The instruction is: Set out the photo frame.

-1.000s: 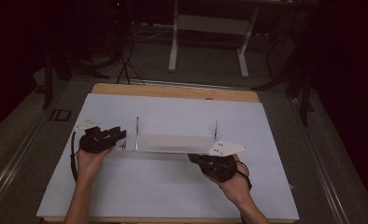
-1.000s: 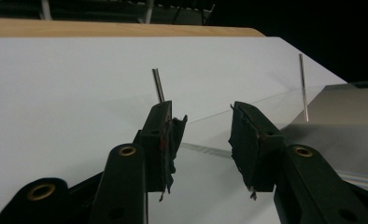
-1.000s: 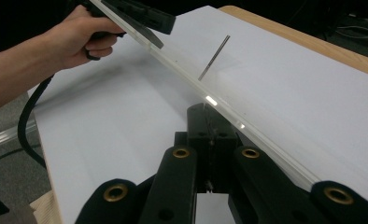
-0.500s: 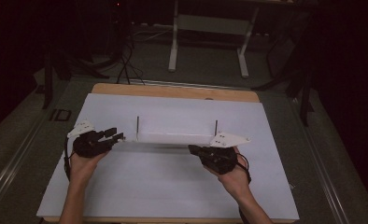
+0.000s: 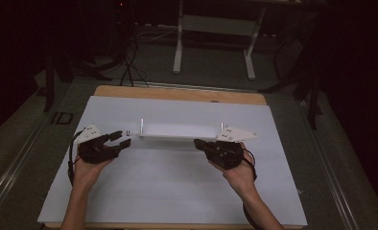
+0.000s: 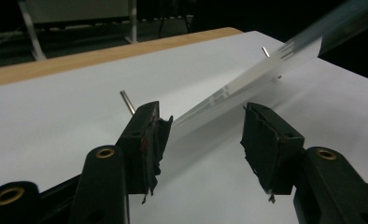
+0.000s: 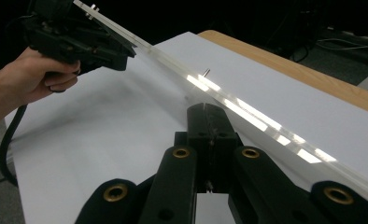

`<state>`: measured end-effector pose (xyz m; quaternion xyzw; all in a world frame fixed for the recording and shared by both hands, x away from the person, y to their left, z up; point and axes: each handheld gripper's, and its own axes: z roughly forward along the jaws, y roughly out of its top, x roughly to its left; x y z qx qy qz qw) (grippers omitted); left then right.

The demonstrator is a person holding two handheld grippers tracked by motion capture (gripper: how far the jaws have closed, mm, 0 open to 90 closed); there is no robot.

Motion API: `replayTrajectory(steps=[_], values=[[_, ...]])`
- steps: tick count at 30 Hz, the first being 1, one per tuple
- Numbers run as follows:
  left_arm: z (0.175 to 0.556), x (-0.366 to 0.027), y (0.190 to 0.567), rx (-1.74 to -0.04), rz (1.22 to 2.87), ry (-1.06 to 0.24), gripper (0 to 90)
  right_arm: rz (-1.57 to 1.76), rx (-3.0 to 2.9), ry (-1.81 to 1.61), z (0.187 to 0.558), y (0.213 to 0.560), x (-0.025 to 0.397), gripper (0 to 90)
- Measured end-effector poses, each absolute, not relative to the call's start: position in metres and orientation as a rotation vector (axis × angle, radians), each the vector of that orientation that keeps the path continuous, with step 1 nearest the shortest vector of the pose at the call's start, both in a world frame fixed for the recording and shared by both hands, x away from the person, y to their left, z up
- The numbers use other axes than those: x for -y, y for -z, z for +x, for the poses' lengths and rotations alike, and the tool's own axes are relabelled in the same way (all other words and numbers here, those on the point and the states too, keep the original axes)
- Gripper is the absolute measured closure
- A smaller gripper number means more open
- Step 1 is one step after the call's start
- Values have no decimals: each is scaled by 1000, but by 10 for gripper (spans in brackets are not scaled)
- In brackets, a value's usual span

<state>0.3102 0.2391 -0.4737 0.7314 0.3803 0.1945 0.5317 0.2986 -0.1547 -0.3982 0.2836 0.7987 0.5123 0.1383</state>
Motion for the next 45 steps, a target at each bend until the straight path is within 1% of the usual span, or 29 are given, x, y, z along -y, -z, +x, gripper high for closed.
replayTrajectory(steps=[4, 8, 10, 14, 17, 19, 23, 28, 40, 45], values=[[313, -230, 471, -877, 1742, -497, 449, 827, -2299, -1483, 302, 396, 154, 900], [322, -220, 468, -843, 1757, -523, 417, 826, -2287, -1471, 306, 394, 154, 900], [327, -216, 467, -828, 1736, -516, 382, 827, -2280, -1468, 309, 392, 153, 900], [335, -211, 466, -804, 1715, -509, 364, 831, -2274, -1464, 313, 390, 153, 900], [341, -205, 464, -793, 1735, -511, 367, 834, -2259, -1461, 316, 388, 154, 900], [342, -203, 463, -784, 1739, -508, 404, 839, -2252, -1458, 318, 386, 154, 900], [346, -201, 461, -796, 1729, -529, 417, 848, -2230, -1440, 324, 383, 157, 899], [350, -201, 460, -798, 1729, -537, 423, 868, -2210, -1430, 327, 385, 167, 848], [359, -200, 458, -824, 1699, -557, 425, 917, -2180, -1346, 344, 406, 193, 730], [364, -199, 457, -834, 1699, -554, 426, 987, -2158, -1304, 351, 413, 208, 694]])
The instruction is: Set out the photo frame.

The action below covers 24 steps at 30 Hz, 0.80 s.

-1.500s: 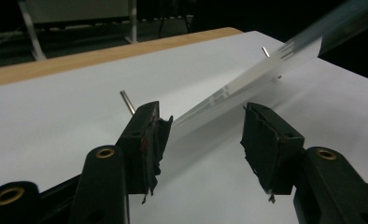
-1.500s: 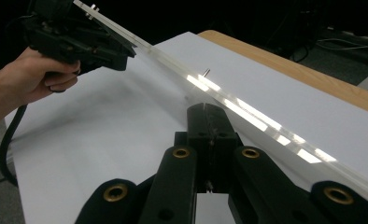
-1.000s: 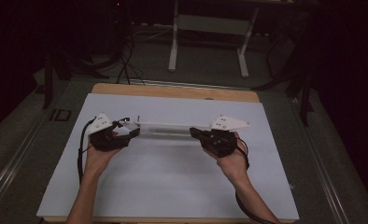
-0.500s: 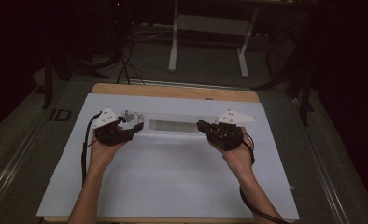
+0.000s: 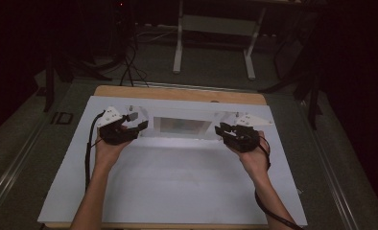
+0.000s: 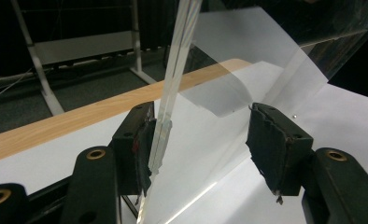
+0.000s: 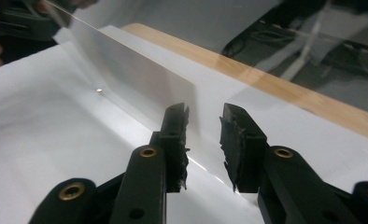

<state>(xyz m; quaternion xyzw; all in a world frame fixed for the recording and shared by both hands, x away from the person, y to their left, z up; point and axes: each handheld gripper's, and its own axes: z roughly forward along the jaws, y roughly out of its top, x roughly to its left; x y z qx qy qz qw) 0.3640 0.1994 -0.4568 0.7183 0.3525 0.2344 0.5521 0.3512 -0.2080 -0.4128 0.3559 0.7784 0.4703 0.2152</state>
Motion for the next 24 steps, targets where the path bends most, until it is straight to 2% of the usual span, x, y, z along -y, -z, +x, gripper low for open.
replayTrajectory(steps=[15, 20, 24], values=[[374, -199, 455, -858, 1687, -548, 426, 1099, -2098, -1180, 367, 429, 243, 601], [375, -199, 456, -854, 1691, -541, 422, 1087, -2113, -1229, 380, 437, 246, 480], [380, -196, 462, -851, 1728, -510, 386, 1043, -2153, -1270, 394, 449, 244, 420]])
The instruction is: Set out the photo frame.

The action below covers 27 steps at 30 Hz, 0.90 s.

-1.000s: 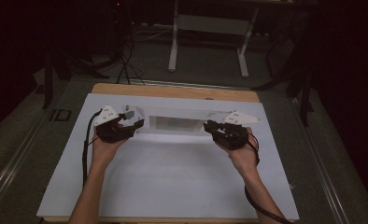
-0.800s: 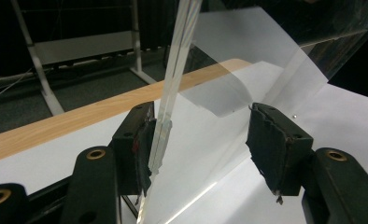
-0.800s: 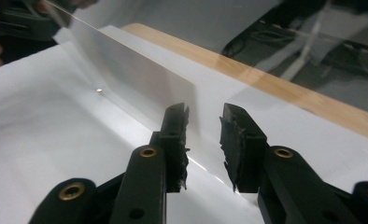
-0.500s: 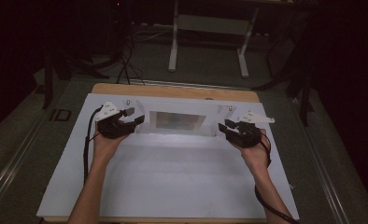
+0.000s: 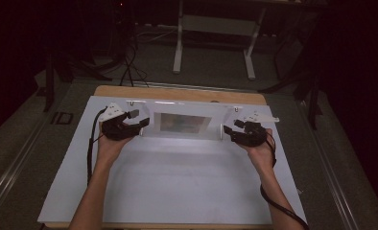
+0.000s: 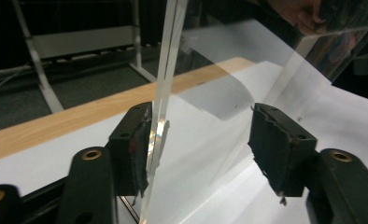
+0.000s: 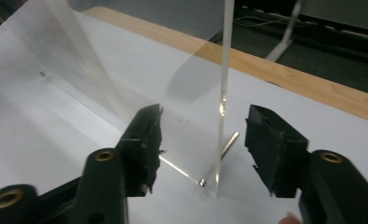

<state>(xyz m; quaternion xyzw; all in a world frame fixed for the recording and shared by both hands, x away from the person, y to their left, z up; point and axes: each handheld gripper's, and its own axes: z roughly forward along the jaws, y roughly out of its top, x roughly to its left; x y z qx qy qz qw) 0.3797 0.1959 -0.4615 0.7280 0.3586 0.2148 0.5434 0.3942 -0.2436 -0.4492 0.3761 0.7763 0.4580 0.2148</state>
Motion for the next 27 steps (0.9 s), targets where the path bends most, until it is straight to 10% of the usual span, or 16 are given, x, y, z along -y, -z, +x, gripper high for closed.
replayTrajectory(steps=[27], values=[[391, -180, 470, -930, 1741, -613, 349, 1071, -2074, -1374, 412, 476, 228, 450]])
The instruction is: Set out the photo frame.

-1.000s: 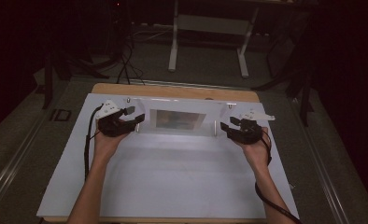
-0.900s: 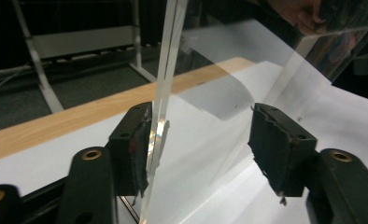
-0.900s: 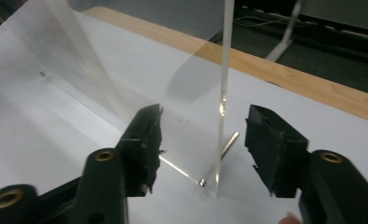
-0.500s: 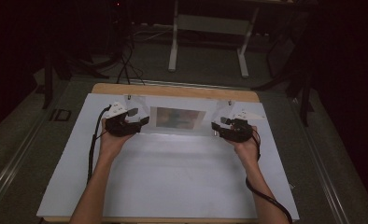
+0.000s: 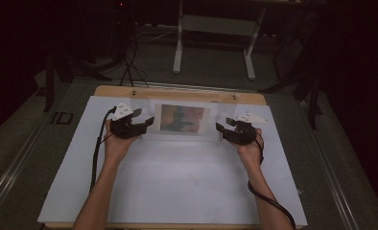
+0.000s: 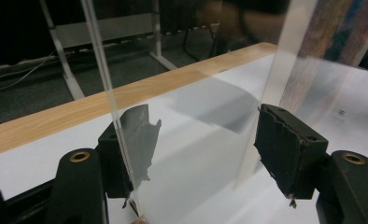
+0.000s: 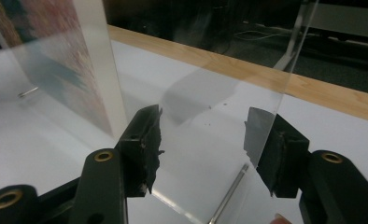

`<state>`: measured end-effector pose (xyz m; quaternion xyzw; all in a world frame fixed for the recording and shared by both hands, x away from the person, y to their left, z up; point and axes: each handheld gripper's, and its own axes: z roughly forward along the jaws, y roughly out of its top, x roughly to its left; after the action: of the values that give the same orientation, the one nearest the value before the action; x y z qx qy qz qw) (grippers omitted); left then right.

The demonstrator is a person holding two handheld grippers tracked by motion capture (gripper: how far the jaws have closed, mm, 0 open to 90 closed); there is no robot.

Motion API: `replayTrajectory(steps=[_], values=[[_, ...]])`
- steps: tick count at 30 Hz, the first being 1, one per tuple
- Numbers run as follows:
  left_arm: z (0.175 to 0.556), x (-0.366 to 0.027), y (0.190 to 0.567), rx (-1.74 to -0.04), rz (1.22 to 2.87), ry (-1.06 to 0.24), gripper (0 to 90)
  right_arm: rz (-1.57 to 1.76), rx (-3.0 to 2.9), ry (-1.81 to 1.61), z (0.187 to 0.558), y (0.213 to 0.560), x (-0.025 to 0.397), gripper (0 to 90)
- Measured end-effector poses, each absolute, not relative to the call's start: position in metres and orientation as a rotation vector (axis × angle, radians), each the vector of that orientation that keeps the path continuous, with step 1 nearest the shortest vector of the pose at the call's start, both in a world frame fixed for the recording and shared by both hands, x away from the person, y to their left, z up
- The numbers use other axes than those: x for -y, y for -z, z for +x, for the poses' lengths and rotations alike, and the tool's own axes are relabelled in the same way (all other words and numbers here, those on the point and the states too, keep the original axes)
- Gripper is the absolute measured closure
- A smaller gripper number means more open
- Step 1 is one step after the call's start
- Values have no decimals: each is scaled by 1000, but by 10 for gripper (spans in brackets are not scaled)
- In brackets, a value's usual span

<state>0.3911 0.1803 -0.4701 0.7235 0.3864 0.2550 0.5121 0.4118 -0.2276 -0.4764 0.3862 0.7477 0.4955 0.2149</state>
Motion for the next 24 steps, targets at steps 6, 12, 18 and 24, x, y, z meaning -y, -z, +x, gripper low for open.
replayTrajectory(steps=[6, 12, 18, 24], values=[[380, -180, 464, -936, 1724, -600, 357, 1087, -2074, -1409, 404, 477, 230, 450], [369, -177, 465, -959, 1714, -547, 368, 1103, -2078, -1413, 391, 473, 235, 451], [360, -178, 468, -976, 1704, -496, 370, 1121, -2085, -1396, 377, 472, 237, 454], [343, -181, 470, -986, 1684, -491, 366, 1108, -2101, -1385, 364, 468, 234, 455]])
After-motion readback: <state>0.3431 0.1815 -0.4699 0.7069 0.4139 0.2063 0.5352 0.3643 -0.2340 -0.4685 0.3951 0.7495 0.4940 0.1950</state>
